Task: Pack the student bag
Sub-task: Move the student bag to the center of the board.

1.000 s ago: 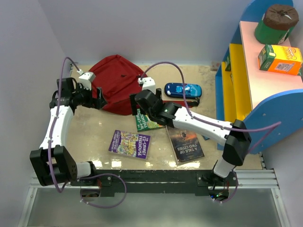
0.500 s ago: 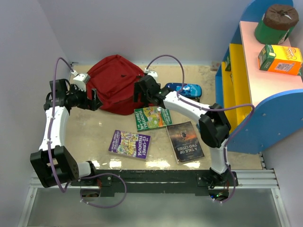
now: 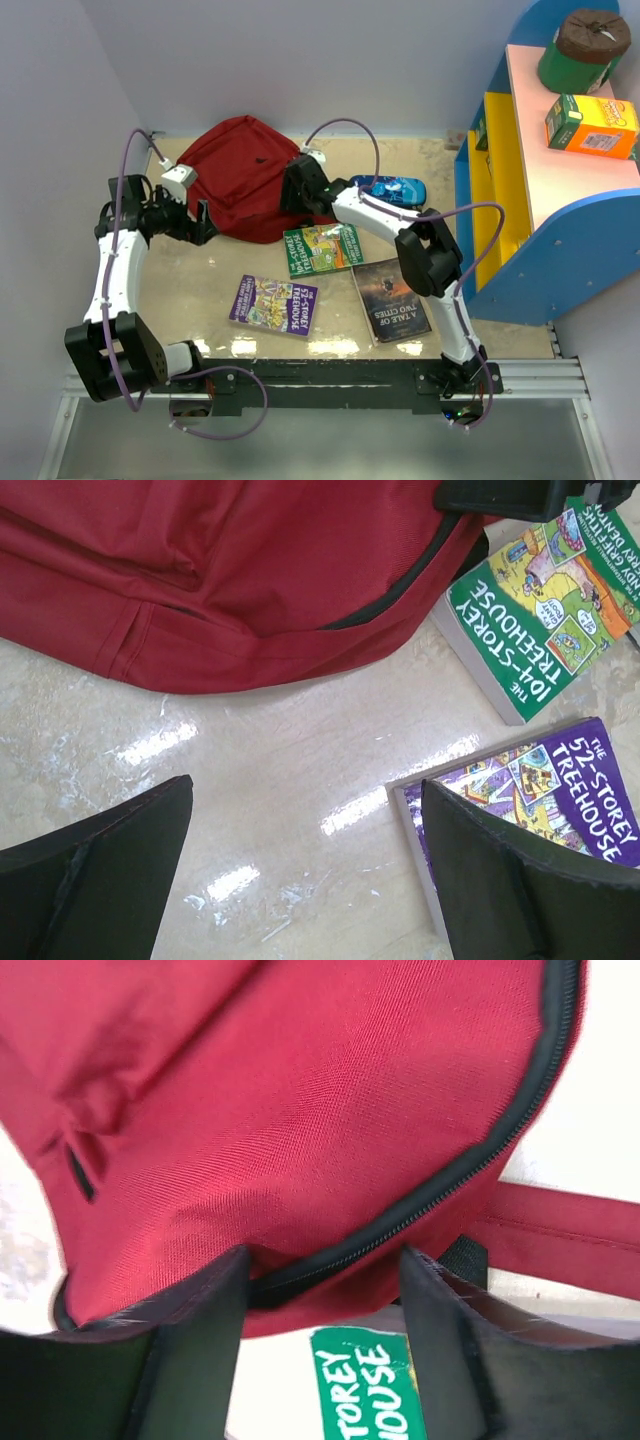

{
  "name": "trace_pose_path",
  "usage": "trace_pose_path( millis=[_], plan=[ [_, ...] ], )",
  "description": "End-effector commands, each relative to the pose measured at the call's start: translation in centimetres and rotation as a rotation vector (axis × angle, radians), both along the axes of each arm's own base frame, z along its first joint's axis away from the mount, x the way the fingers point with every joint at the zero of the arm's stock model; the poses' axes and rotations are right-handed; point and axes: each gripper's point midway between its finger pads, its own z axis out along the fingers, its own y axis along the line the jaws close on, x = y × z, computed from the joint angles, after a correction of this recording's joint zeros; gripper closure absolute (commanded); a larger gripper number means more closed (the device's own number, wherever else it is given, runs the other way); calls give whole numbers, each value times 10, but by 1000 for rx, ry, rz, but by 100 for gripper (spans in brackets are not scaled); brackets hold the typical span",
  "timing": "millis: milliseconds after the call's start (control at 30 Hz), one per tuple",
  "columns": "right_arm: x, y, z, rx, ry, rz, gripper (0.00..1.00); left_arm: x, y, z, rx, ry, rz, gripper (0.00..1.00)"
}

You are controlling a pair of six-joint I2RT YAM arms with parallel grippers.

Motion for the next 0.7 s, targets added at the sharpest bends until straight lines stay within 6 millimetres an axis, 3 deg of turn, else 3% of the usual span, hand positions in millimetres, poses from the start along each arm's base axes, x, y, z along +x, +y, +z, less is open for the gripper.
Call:
trace_pose_path(
  millis=[0,33,67,200,233,300,333,433,467,667],
  plan=[
    [-3,5,-7,43,34,-10,54,-1,3,1,21,-32,-17,0],
    [-2,6,-5,51,27,-8,61,-1,3,-1,22,-30,-17,0],
    [-1,8,-3,51,17,2,75,0,3,-1,20,-30,-16,0],
    [11,21,28,40,-34,43,100,6,8,8,9,-57,28,0],
    [17,32,61,74,-89,58,100,8,10,12,0,-64,47,0],
    [18,40,76,50,-119,97,100,14,21,21,-27,-89,115,0],
    [17,52,110,83,-177,118,100,18,25,27,-41,-103,134,0],
    [0,68,149,117,-243,200,100,24,52,38,-82,-113,234,0],
    [-8,72,173,146,-291,229,100,27,58,39,-90,-114,255,0],
    [-62,85,194,89,-343,399,100,32,78,55,-118,-144,323,0]
  ],
)
